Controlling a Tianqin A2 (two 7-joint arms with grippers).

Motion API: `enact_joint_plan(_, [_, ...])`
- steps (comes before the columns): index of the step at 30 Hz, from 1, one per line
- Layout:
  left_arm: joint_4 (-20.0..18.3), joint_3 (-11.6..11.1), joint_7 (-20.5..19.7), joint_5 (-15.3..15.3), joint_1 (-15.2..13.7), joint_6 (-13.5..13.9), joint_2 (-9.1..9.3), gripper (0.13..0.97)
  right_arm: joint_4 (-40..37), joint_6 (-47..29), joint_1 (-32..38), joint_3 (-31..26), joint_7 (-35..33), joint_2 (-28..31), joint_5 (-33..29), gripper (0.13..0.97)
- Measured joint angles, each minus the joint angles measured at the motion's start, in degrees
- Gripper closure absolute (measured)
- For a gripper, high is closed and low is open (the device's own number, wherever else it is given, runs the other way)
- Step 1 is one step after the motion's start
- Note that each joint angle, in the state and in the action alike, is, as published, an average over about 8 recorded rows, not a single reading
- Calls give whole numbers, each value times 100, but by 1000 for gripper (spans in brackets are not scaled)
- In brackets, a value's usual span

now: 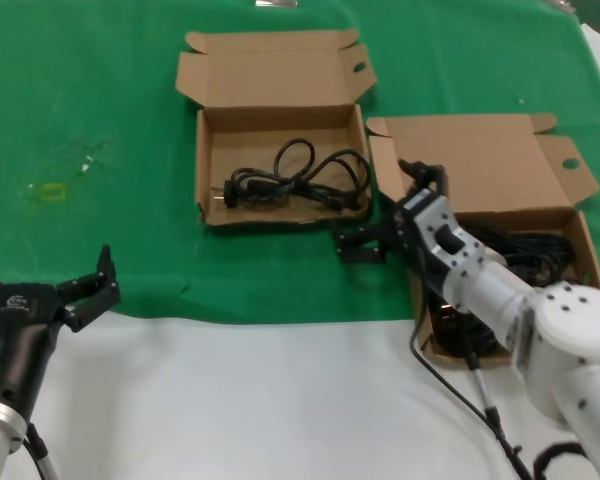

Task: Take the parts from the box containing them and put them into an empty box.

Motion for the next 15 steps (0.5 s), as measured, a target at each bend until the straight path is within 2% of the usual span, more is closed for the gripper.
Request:
enact_joint_plan(9, [0,0,0,0,0,0,0,155,1084,437,-957,428,668,196,-45,129])
enact_joint_plan(15, [0,0,1,0,0,0,0,140,1807,730,-1595,713,1116,327,-75,129])
